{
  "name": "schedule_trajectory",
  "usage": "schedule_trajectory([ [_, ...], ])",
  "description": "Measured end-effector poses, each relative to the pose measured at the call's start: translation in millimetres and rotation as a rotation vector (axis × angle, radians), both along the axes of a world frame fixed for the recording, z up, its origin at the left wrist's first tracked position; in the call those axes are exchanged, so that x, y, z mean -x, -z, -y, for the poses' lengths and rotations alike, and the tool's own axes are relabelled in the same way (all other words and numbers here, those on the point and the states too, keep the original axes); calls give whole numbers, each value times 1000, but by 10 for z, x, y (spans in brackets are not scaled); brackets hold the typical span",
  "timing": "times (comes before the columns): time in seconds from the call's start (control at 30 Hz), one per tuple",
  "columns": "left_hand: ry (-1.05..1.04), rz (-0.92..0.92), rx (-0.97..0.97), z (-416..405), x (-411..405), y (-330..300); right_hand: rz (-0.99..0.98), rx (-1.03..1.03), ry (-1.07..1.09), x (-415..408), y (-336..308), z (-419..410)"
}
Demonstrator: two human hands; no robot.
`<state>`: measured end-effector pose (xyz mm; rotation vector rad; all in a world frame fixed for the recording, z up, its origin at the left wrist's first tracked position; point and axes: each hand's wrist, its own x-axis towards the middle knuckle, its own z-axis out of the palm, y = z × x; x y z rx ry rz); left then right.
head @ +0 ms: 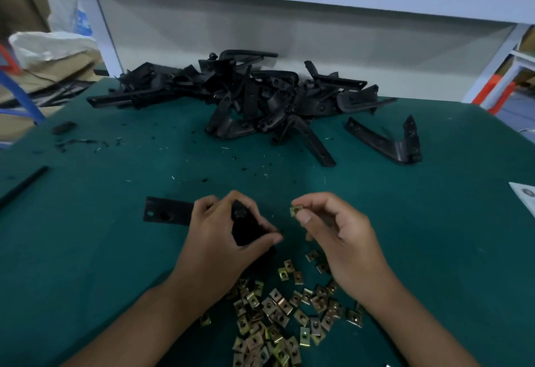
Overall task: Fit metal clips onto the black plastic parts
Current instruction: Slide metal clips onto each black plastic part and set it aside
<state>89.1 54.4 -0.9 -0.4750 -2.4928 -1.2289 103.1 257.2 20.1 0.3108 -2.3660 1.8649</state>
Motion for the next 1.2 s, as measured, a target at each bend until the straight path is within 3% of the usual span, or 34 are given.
schedule_trajectory([
  [0.17, 56, 36, 37, 45, 35, -7, 105, 300, -81, 17, -43, 25],
  [0.33, 71, 114, -13, 104, 60, 50, 162, 387, -102, 17, -18, 4],
  [0.53, 109, 121, -146, 50, 37, -40, 119, 174, -99, 15, 9, 25],
  [0.73, 237, 38, -22, -7, 38, -78, -92, -123, 46, -36, -1, 67],
  [0.87, 313, 69, 80, 3, 23, 1, -175, -157, 113, -72, 6, 69],
  [1.2, 243, 154, 3, 28, 9, -80, -257, -201, 200, -61, 72, 70],
])
